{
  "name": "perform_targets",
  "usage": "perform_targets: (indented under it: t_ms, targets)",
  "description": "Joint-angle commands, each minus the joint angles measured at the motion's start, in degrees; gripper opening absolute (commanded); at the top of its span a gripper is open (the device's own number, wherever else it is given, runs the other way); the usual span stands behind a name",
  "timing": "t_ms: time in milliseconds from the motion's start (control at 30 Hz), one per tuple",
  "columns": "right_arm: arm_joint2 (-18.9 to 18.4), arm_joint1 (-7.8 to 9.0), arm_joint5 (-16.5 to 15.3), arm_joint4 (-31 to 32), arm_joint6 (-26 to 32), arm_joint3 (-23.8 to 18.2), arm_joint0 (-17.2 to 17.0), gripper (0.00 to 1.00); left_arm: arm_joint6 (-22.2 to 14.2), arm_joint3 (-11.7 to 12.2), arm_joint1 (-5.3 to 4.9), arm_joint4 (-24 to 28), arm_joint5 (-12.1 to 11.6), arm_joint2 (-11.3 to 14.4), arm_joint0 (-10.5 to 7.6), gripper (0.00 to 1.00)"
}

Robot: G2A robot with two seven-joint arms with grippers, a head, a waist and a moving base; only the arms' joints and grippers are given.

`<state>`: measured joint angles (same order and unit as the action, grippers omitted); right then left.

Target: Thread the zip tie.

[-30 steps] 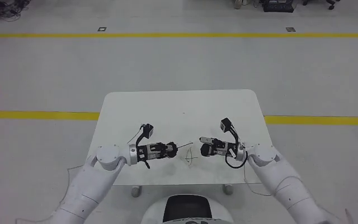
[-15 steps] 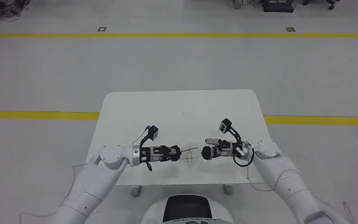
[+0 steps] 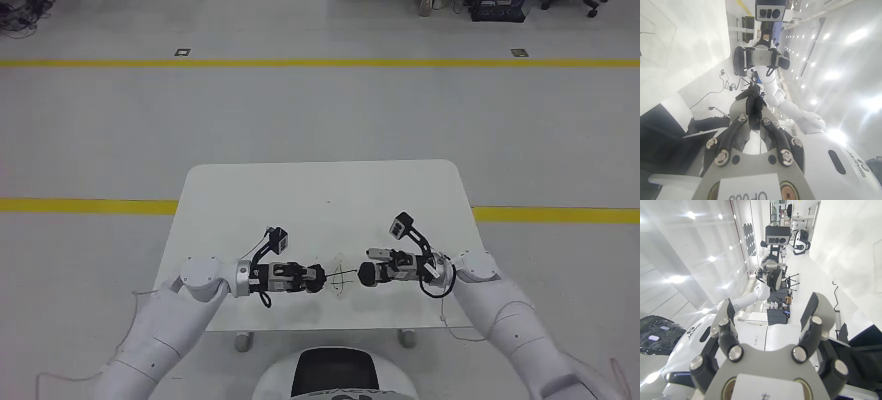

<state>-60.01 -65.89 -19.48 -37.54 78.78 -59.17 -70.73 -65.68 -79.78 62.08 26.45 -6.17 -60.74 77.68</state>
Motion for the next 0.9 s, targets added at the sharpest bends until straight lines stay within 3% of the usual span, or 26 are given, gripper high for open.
perform_targets:
  t_ms: [0, 467, 867]
  targets:
    - [0.03, -0.18, 0.0, 0.63, -0.14, 0.01, -0.03, 0.38, -0.01, 0.19, -0.06, 0.2, -0.1, 0.25, -0.19, 0.0]
    - [-0.69, -1.22, 0.0, 2.26, 0.51, 0.74, 0.01, 0.24, 0.24, 1.11, -0.55, 0.74, -0.05, 1.65, -1.17, 0.0]
    - [-1.13, -1.82, 0.0, 3.46, 0.86, 1.27, -0.04, 0.03, 0.57, 1.26, -0.99, 1.27, -0.25, 2.54, -1.56, 0.0]
